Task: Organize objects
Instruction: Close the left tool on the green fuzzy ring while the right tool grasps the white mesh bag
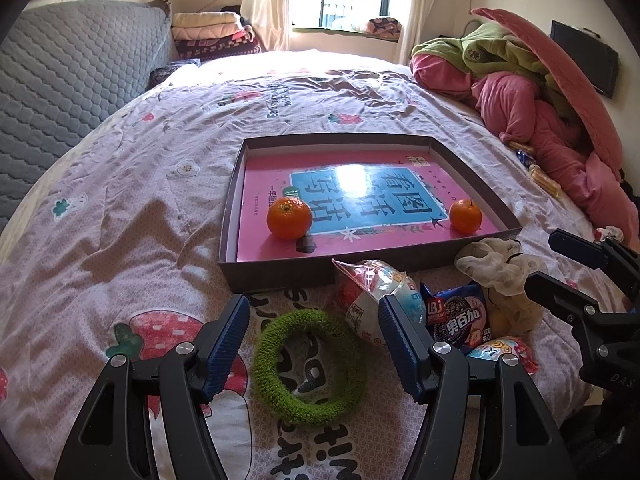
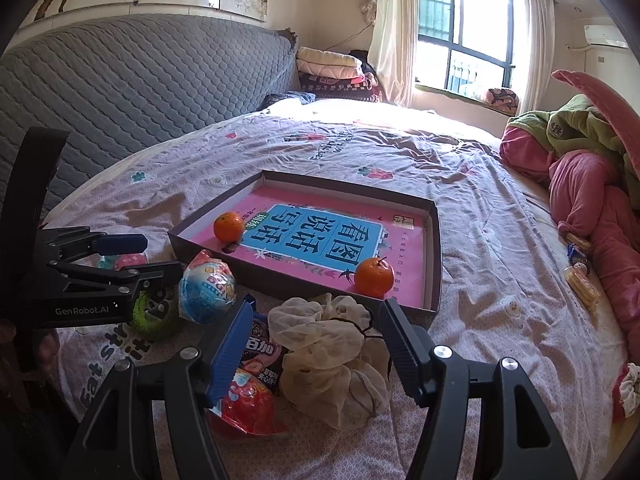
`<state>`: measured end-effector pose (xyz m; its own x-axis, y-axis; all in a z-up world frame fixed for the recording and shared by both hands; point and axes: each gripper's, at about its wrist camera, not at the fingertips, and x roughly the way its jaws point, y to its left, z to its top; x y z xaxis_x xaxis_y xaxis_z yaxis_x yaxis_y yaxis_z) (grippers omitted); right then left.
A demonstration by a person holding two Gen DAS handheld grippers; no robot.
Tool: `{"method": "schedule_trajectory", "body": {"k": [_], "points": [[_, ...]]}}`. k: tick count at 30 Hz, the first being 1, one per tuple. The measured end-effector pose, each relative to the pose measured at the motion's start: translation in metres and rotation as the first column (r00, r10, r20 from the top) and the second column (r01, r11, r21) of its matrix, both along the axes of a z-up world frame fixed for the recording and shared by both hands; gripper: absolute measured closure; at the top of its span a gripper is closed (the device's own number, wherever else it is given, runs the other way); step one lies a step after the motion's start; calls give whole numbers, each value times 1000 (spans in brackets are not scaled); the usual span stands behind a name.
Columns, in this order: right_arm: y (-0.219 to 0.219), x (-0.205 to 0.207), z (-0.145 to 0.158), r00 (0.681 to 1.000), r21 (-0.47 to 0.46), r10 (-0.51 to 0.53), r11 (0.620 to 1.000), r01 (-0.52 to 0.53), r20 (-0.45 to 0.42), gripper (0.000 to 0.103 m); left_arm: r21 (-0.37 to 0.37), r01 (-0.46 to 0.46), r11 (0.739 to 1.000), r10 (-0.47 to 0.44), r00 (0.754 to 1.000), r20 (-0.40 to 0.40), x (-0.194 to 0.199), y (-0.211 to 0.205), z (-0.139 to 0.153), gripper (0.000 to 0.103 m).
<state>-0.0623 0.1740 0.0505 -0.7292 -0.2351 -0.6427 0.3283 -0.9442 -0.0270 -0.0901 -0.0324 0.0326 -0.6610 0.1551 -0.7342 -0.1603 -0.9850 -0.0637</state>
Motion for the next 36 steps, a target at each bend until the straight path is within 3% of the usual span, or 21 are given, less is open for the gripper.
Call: {"method": "schedule_trajectory", "body": {"k": [18,36], "points": [[4,-5,-18,998,35,-21,999,19,63,38,-33,4,999,-2,999,54,7,-6,-15,34],[3,-8,-24,996,46,-26,999,22,85,38,-48,67,997,-62,994,93,19,12,-24,35]]}}
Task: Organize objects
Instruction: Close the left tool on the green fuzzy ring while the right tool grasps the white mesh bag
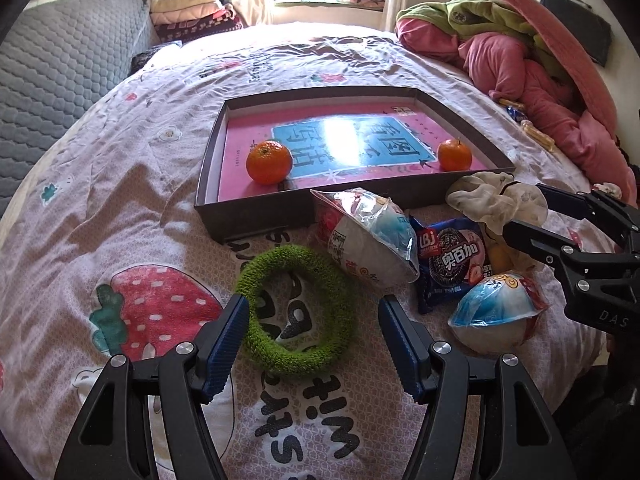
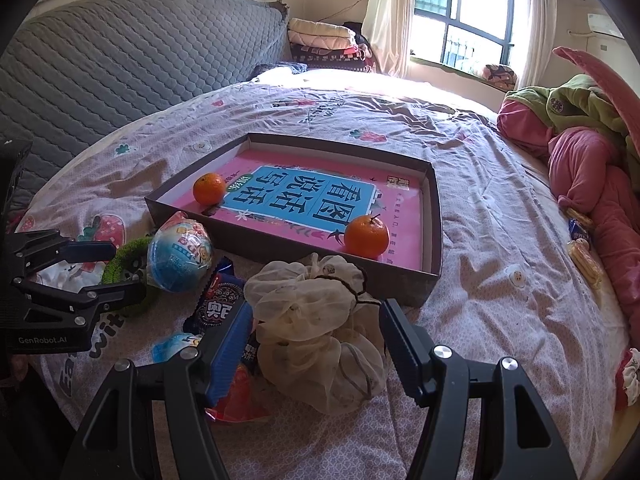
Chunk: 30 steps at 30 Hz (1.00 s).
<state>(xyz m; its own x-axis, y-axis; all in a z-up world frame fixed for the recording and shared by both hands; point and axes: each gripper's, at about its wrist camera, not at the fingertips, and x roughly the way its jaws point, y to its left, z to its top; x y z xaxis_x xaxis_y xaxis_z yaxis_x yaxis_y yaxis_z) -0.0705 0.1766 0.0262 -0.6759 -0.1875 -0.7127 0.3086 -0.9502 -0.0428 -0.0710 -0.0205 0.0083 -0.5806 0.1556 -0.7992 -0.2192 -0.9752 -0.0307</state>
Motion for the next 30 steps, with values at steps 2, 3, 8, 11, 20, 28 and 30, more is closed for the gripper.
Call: {"method": "schedule_trajectory", "body": {"k": [2,3,8,11,20,28,30], "points": [[0,0,0,1000,3,0,1000,0,0,38,1,1,1000,-1,1000,4,0,1,-1,35],[0,0,0,1000,4,1,1000,-1,0,38,1,1,1000,-1,1000,7,-1,1,-1,35],[0,0,-1,1000,1,2,1000,-2,8,38,0,0,1000,0,1000,8,-1,2,-2,34],[-1,-1,-3,1000,0,6,1000,-6,15,38,-3,-7,1000,7,1000,10,-2,3,-4,35],[-6,-5,-11,999,22,-2,1000,1,47,38,-12,-10,1000,10,1000,20,-6,10,-10,35],[5,-16,-16,995,-11,-44,999,46,85,38,50,-26,998,23,997,75,-15,12,-19,50],[5,-16,-15,996,-13,-46,999,48,78,42,41,-30,999,26,996,84,-16,12,-21,57]]}}
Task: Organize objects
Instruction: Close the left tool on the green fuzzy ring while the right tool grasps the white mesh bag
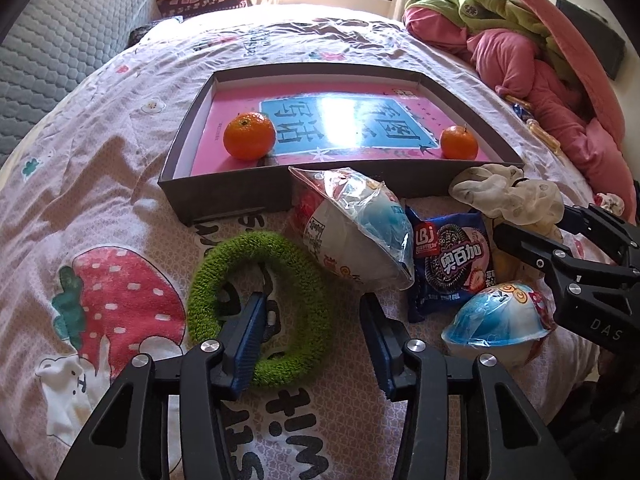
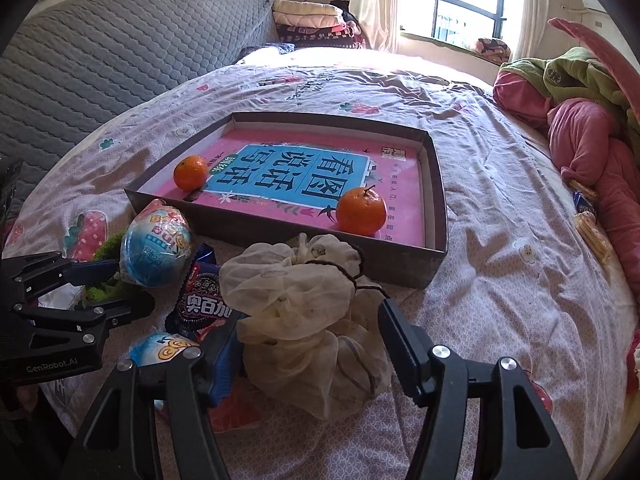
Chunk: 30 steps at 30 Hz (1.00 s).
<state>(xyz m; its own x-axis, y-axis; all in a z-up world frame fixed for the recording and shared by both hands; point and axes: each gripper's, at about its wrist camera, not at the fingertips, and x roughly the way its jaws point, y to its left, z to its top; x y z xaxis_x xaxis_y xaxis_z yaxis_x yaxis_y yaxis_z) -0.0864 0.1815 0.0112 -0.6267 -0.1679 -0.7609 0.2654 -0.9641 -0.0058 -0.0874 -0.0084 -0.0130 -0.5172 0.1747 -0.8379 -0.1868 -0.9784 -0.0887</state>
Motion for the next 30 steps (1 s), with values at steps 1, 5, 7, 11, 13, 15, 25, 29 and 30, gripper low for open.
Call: {"method": "schedule_trajectory", "body": {"k": [1,5,7,11,13,15,25,29,30], "points": [[0,0,0,1000,2,2,1000,-2,-2,43,-7,-1,1000,1,1000,5,0,0,-1,58],[-3,-1,-2,1000,9,9,1000,-9,6,52,-11,-2,1000,2,1000,9,-2,1,-2,64],[-5,-1,-3,1000,11,14,1000,-14,9,56,-7,-4,1000,4,1000,13,-2,-2,-3,67],[-5,-2,-5,999,-3,27,1000,-27,18,66,10,-9,1000,8,1000,21,-3,-5,-4,73],[-5,-1,-6,999,-16,37,999,-37,22,68,17,-6,1000,6,1000,26,-3,-6,-4,74],[-4,0,-6,999,-23,43,999,-43,21,71,42,-9,999,8,999,36,-3,-9,-4,75],[3,-1,-1,999,-92,41,995,-39,18,79,119,-35,992,27,997,66,-3,-17,-3,81],[6,1,5,999,-106,38,994,-39,-12,80,117,-21,993,15,999,51,-1,-17,1,86],[8,1,7,999,-110,36,993,-38,-19,80,115,-18,993,13,999,47,0,-17,2,86]]}}
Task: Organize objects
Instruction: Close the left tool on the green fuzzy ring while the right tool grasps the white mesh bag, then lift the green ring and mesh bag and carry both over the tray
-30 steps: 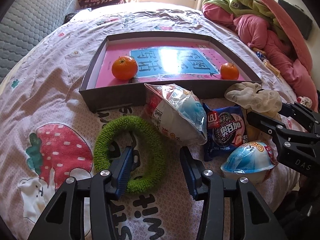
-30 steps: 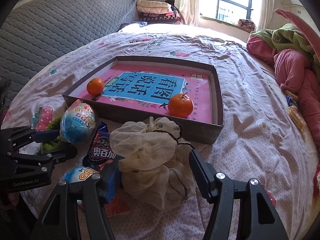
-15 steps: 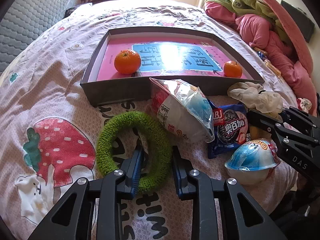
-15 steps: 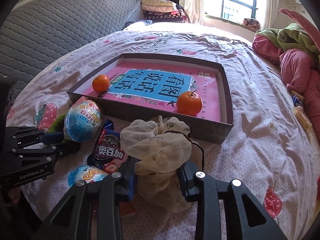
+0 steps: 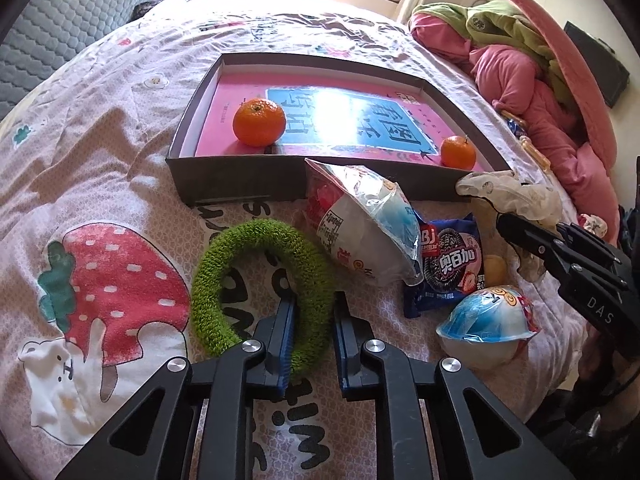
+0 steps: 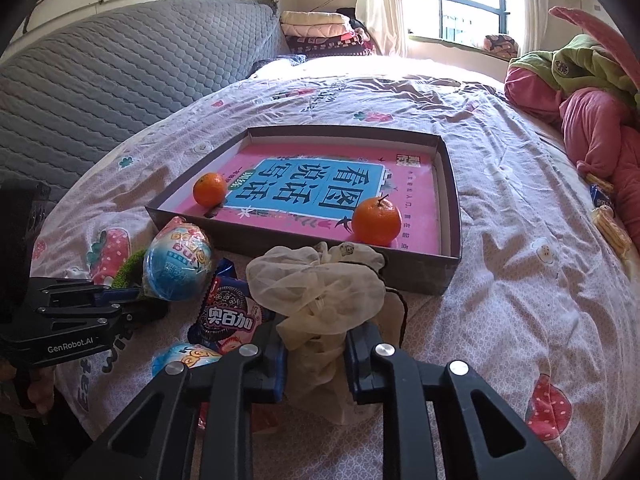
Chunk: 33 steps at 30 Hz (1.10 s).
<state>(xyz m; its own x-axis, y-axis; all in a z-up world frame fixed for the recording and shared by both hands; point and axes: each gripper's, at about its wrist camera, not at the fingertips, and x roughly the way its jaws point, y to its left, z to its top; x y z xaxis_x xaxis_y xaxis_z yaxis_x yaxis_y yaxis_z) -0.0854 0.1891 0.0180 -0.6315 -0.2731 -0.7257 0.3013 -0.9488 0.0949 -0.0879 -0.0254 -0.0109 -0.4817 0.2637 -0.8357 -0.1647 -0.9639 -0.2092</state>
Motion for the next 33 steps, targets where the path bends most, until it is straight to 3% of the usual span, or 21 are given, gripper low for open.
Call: {"method": "schedule_trajectory", "body": {"k": [8,18,33], "points": [[13,2,12,999,-64,-20,998,16,-47,81,-30,-7,1000,4,995,-104,11,-3,19,88],[7,6,23,994,-55,-12,998,6,-104,81,-52,-54,997,42,975,-220,14,-7,41,88],[-12,5,31,990,-59,10,998,-18,-141,81,-42,-59,997,46,964,-264,8,11,52,88]]}}
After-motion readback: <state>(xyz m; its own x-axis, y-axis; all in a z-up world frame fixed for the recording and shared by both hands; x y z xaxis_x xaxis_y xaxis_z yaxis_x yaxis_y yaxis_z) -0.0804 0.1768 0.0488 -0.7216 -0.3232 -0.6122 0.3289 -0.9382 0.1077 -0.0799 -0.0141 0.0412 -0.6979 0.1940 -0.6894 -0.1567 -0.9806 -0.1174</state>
